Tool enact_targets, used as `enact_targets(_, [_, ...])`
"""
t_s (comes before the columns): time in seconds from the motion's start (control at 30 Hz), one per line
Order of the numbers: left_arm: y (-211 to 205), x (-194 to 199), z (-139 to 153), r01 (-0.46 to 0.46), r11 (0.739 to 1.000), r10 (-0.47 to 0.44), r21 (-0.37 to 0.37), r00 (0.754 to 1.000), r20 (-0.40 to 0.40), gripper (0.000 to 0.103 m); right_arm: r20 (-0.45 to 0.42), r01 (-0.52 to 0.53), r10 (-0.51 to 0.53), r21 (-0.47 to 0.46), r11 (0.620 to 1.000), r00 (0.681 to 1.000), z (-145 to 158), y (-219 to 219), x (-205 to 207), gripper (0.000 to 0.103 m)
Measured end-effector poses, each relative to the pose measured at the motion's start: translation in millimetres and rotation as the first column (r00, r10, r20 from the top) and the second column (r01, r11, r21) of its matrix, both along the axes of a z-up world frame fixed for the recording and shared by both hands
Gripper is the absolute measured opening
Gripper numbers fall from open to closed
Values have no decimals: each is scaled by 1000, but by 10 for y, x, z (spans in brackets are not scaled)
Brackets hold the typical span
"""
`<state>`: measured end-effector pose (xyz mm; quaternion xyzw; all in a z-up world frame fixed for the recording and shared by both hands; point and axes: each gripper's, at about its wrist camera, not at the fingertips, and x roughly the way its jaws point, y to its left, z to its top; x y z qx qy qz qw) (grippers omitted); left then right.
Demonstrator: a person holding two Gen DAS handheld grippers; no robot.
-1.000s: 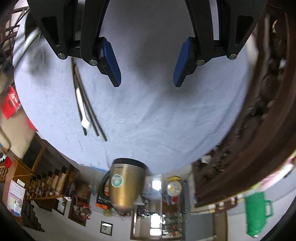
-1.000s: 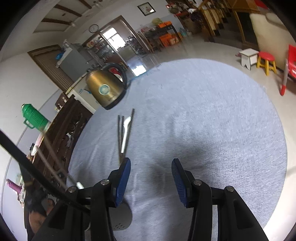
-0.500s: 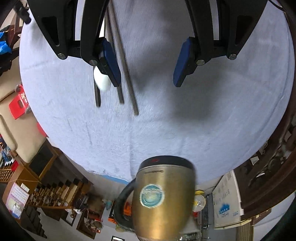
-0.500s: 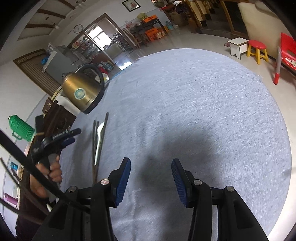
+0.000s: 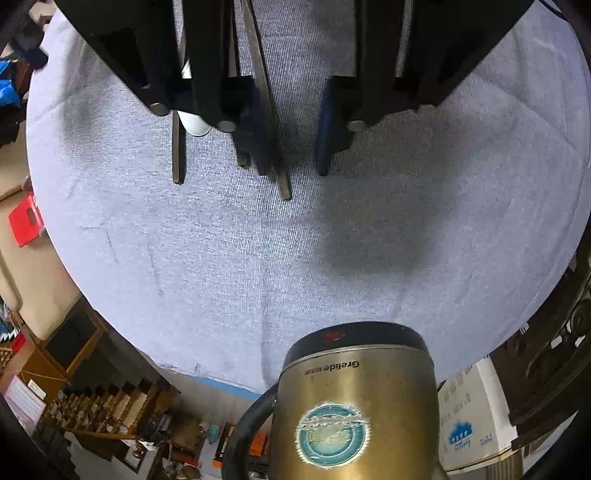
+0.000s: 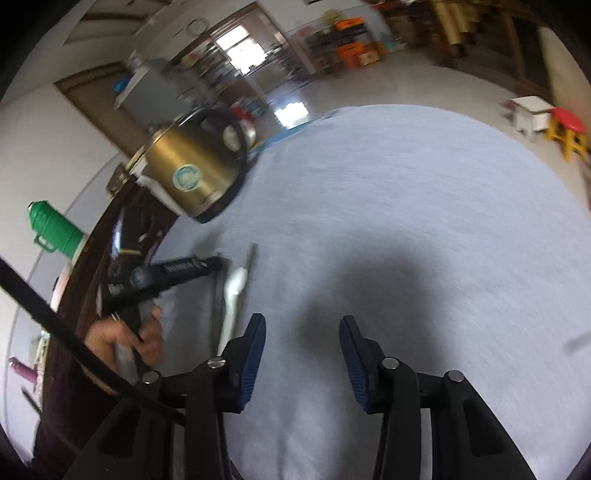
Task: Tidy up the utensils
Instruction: 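Grasp a dark chopstick with the left tool while the right tool grasps another chopstick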
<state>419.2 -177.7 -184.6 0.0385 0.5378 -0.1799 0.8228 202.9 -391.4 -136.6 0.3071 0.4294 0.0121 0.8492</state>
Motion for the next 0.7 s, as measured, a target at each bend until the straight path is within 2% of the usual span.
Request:
enact_targets(0.03, [8,8,-10,8,1000,-8,9,1000,6,8,-7,-25,25,5,1000,1000,0,42,132,45])
enact_targets(0.17, [138,5,-16,42,999,-42,-4,999,2,6,-57,-112,112,9,994,992,-40,275,745,45])
enact_targets(0.27, [296,-51,-10,74,997,-74,12,997,0,5,-116,-157,156,-6,988,981,-112,441,1100,45])
enact_targets(0.5, [595,-93,31,96,995,-97,-29,994,-46,6,-285,-185,147,-111,976,947,-313,672,1635,45])
enact_targets(0.57, [583,-23,36,92,995,-95,-48,994,-54,8,-326,-189,138,-132,973,935,-364,722,1721,45])
enact_targets(0.63, [535,-21,24,89,995,-92,-45,994,-58,19,-359,-199,139,-138,970,923,-421,775,1782,40])
enact_targets(0.67, [517,-7,14,86,995,-89,-48,994,-61,19,-369,-206,136,-158,966,919,-431,814,1807,39])
enact_targets(0.7, [467,-7,20,87,995,-89,-46,994,-55,19,-368,-210,132,-181,961,920,-422,845,1832,32])
